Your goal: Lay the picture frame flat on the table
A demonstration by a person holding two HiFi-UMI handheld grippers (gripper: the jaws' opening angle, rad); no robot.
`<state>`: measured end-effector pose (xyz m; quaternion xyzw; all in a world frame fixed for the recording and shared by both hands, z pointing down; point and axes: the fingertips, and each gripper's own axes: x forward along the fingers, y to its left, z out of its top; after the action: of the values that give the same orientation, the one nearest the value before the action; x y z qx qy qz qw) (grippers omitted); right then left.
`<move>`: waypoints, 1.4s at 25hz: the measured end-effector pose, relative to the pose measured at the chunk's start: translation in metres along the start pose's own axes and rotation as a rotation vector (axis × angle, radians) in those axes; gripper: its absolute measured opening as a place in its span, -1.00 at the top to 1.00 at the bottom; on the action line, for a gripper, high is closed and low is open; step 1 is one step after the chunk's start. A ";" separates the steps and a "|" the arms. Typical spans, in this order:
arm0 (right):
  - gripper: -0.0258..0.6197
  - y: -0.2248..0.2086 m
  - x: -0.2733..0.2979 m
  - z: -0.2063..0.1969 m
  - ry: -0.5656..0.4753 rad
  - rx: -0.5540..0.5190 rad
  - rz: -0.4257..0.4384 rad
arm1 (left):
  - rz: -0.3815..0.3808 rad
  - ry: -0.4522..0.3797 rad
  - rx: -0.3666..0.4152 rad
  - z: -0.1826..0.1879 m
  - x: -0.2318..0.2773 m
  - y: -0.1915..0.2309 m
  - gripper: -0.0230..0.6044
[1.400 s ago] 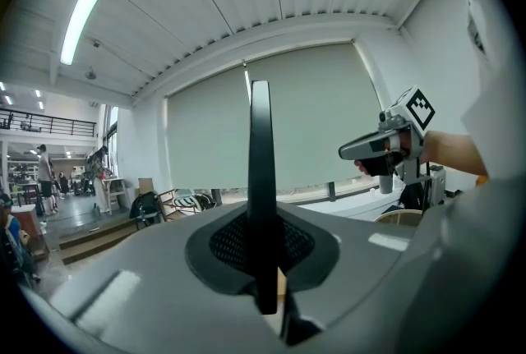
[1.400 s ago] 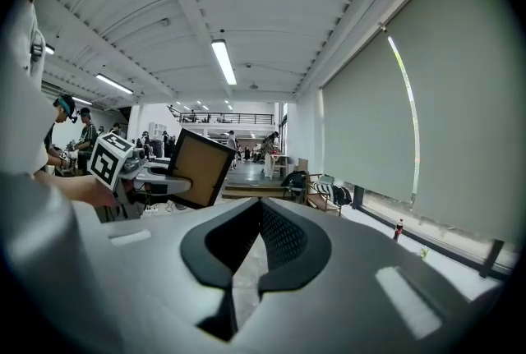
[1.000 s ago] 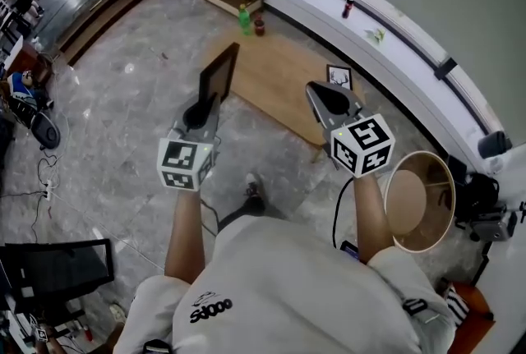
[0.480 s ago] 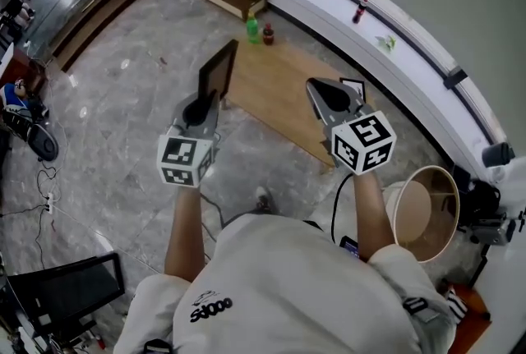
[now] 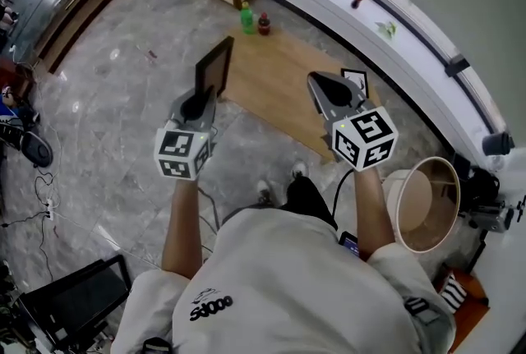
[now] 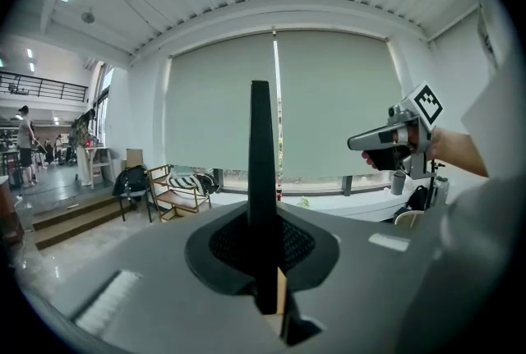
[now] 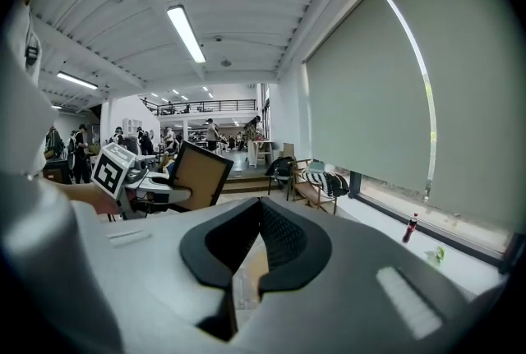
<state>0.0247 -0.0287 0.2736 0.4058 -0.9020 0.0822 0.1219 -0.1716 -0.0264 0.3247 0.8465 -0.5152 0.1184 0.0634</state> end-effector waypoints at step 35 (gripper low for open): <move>0.91 -0.220 0.252 -0.158 0.325 0.250 -0.008 | -0.059 0.411 -0.246 -0.196 0.328 0.110 0.87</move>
<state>0.0529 -0.3141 0.5077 0.4030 -0.8515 0.2575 0.2150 -0.1508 -0.3138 0.5989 0.8053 -0.4770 0.2223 0.2731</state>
